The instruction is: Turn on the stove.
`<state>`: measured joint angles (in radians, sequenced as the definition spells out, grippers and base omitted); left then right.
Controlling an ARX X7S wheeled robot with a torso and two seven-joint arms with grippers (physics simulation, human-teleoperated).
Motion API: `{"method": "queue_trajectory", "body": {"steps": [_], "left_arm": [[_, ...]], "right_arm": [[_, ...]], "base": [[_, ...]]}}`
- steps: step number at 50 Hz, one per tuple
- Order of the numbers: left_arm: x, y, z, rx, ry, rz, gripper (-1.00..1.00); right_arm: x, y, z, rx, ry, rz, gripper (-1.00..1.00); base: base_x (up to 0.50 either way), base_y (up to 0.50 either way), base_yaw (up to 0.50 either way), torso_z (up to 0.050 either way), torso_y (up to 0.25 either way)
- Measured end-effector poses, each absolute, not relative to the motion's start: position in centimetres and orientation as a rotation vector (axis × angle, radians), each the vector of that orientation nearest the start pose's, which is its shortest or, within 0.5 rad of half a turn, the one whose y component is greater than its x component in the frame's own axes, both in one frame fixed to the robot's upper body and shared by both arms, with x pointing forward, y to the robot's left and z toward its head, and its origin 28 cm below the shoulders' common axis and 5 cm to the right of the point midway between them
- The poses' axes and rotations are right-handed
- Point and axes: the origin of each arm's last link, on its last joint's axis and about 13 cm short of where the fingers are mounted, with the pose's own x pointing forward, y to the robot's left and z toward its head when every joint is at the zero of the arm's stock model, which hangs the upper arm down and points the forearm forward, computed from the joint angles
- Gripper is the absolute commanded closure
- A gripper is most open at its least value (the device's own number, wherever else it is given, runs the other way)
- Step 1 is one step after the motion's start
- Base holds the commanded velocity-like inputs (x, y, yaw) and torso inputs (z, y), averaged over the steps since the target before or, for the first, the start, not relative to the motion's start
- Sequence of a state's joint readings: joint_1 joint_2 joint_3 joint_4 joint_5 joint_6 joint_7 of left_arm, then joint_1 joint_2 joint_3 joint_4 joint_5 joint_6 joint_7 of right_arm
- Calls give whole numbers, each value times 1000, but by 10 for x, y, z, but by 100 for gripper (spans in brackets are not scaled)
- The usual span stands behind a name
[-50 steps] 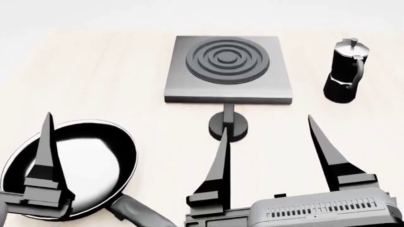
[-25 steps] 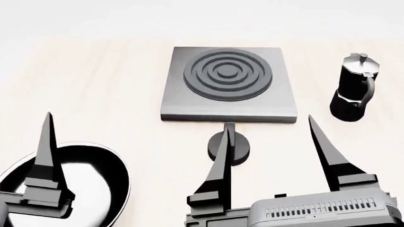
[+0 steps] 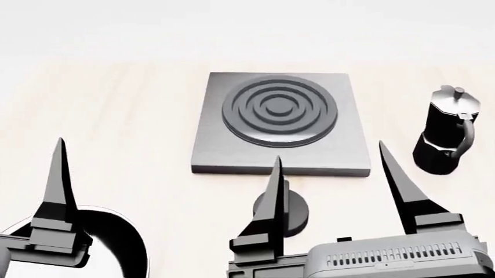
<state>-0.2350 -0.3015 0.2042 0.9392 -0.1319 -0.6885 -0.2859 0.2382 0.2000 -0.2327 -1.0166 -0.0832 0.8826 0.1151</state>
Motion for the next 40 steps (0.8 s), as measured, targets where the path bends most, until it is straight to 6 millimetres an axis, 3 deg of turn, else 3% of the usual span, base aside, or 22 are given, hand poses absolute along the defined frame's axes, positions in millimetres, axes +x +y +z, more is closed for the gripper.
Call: {"method": "queue_trajectory", "body": {"steps": [26,40], "left_arm": [[188,204,188,157,-452,-26,-100],[188,204,189,157,-452,-26,-100]], "right_arm": [[181,-92,188,-231,-372,39,-100],[184,-91,185,-200,-338,59,-100]], "base": [[215,0,0,0,1],[9,0,0,0,0]]}}
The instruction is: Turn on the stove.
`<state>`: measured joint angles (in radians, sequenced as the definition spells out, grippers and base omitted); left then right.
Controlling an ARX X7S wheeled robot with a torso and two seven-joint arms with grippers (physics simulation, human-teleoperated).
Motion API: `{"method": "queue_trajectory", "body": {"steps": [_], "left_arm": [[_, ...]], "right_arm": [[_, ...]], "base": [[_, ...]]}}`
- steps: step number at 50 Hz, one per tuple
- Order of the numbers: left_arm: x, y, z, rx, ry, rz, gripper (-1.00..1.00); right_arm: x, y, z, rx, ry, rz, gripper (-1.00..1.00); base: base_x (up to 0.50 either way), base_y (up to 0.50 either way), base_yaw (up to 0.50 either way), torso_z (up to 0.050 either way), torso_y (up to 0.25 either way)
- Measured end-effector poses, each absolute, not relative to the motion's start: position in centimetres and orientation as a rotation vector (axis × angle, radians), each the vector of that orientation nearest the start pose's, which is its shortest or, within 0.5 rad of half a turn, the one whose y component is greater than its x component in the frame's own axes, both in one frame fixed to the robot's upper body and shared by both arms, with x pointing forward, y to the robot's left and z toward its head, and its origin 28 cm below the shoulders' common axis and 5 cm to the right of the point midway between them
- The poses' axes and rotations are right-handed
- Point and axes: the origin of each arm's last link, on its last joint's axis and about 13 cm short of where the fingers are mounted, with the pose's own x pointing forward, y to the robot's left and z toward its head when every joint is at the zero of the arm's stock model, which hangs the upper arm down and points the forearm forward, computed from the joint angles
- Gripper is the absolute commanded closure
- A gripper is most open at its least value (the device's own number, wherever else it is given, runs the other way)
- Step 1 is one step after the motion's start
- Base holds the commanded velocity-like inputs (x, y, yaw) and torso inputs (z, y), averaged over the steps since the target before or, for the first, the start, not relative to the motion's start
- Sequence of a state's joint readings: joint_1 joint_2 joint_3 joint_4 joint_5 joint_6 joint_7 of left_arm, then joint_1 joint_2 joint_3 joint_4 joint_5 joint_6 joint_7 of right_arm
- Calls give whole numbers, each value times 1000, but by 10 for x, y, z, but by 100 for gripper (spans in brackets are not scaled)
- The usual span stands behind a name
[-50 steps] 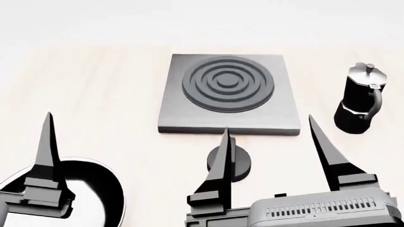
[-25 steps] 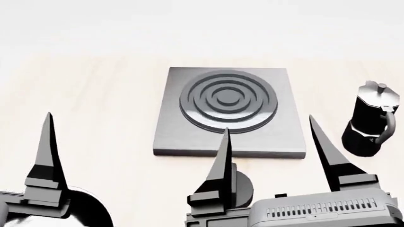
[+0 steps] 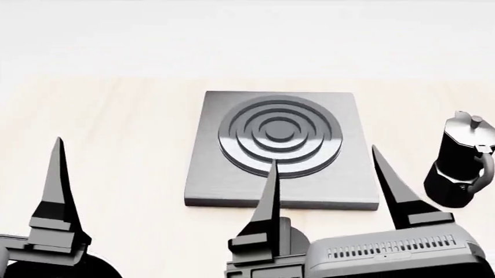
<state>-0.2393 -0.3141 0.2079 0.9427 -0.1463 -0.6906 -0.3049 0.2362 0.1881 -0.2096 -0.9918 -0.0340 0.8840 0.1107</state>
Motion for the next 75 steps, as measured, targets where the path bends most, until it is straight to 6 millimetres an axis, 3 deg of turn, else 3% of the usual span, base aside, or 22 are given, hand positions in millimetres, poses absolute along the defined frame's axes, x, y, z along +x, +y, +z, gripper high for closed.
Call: {"method": "queue_trajectory", "body": {"steps": [36,75], "left_arm": [[188,204,188,157,-449,-27,-100],[188,205,188,160,-450,-23,-100]], "right_arm": [[204,-85,162,-165,-67,80,-100],[221,-82,134,-148,116,109,-100]], "base": [[0,0,0,0,0],[0,0,0,0,0]]}}
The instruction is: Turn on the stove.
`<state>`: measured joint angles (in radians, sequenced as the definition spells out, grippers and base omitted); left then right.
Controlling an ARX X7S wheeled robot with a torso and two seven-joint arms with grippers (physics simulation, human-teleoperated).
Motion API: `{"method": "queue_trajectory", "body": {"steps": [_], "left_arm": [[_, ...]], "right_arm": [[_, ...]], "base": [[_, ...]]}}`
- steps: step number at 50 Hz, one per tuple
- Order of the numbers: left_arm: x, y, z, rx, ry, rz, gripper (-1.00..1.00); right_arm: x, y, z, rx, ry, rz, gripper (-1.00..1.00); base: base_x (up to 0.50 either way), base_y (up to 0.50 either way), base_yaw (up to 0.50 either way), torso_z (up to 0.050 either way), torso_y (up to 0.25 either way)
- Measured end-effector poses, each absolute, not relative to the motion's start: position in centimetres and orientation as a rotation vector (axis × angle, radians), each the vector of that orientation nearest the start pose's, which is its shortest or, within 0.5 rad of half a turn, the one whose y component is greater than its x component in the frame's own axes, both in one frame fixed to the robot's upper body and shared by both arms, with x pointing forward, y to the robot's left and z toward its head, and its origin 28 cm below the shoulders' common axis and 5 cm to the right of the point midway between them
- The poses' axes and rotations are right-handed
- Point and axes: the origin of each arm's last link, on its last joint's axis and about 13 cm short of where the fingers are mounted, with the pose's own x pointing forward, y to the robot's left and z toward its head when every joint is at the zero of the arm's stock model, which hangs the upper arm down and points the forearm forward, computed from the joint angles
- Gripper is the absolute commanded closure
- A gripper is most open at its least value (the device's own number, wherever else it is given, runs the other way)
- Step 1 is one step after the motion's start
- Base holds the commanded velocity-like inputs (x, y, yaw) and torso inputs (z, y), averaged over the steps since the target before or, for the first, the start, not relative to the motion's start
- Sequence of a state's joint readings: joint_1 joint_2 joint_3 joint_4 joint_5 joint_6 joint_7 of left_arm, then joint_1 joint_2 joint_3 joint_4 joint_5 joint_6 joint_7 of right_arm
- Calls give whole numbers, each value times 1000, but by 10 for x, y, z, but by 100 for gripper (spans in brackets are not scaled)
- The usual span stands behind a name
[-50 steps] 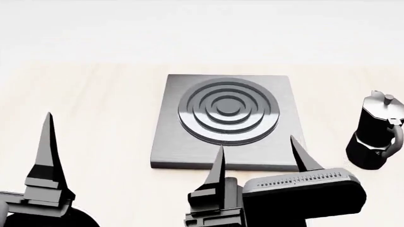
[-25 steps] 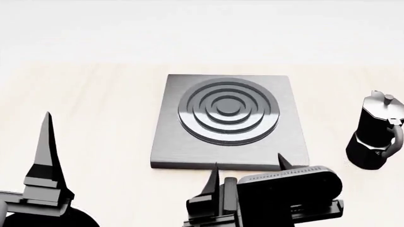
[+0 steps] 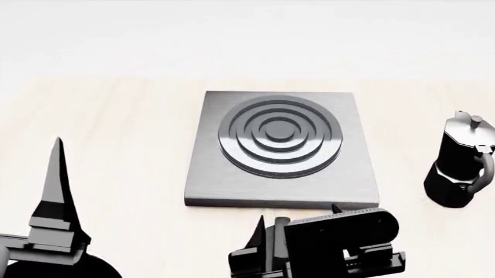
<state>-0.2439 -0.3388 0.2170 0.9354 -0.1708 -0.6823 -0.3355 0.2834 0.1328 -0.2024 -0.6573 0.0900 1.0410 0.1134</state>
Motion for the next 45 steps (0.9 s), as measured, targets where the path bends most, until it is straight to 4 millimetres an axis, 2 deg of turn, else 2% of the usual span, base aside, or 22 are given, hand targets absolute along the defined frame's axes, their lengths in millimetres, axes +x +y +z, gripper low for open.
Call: {"method": "queue_trajectory", "body": {"steps": [45], "left_arm": [[189,204,187,161,-445,-25,-100]], "right_arm": [[240,-81,102,-160,217,86,-100]], "base": [[0,0,0,0,0]]}}
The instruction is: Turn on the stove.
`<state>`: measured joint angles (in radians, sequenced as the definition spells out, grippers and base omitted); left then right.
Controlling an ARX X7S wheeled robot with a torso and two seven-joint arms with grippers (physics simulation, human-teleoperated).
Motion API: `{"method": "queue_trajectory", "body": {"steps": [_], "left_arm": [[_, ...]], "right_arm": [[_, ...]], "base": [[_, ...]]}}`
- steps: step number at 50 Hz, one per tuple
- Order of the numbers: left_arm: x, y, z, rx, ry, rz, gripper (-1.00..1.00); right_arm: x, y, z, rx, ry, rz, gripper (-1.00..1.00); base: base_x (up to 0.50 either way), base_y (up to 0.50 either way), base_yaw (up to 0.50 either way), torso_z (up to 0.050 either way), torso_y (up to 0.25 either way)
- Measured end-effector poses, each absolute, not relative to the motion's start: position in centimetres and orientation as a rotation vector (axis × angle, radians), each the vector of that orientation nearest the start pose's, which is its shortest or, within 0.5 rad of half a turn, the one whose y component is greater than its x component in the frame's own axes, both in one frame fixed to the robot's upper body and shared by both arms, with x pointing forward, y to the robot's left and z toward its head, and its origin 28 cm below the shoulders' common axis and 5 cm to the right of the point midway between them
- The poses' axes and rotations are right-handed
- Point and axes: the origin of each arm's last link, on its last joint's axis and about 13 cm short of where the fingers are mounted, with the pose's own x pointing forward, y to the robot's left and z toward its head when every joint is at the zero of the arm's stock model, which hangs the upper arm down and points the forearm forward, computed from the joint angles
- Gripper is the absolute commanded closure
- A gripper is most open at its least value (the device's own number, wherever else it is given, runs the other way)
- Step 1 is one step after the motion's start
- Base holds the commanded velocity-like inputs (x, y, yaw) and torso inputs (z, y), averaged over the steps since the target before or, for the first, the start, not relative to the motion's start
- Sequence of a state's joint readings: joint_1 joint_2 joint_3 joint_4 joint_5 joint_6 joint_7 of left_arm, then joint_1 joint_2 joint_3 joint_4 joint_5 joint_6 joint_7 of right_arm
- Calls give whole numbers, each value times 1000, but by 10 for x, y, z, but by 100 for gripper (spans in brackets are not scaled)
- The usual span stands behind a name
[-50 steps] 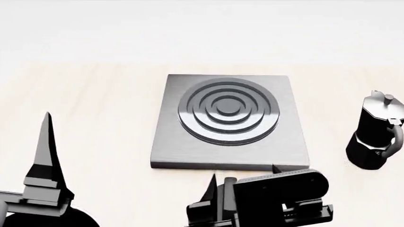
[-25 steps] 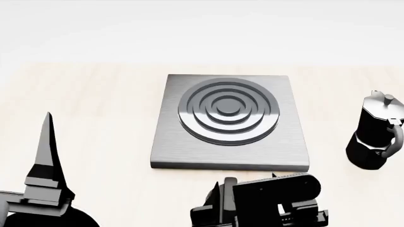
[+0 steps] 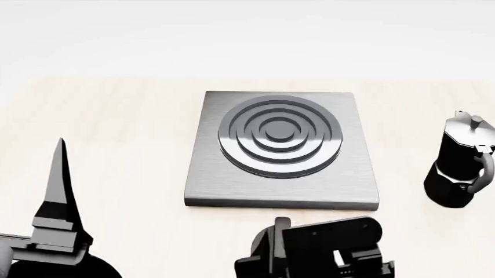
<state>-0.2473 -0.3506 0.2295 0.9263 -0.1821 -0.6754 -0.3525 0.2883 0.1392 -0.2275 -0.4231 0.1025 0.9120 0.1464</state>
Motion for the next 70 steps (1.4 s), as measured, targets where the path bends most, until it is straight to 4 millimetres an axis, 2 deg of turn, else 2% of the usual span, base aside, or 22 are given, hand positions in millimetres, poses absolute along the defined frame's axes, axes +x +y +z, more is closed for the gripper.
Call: {"method": "queue_trajectory", "body": {"steps": [70], "left_arm": [[190,203,186,166,-440,-27,-100]], "right_arm": [[260,-75,58,-175,338,107,-100]], "base": [[0,0,0,0,0]]}}
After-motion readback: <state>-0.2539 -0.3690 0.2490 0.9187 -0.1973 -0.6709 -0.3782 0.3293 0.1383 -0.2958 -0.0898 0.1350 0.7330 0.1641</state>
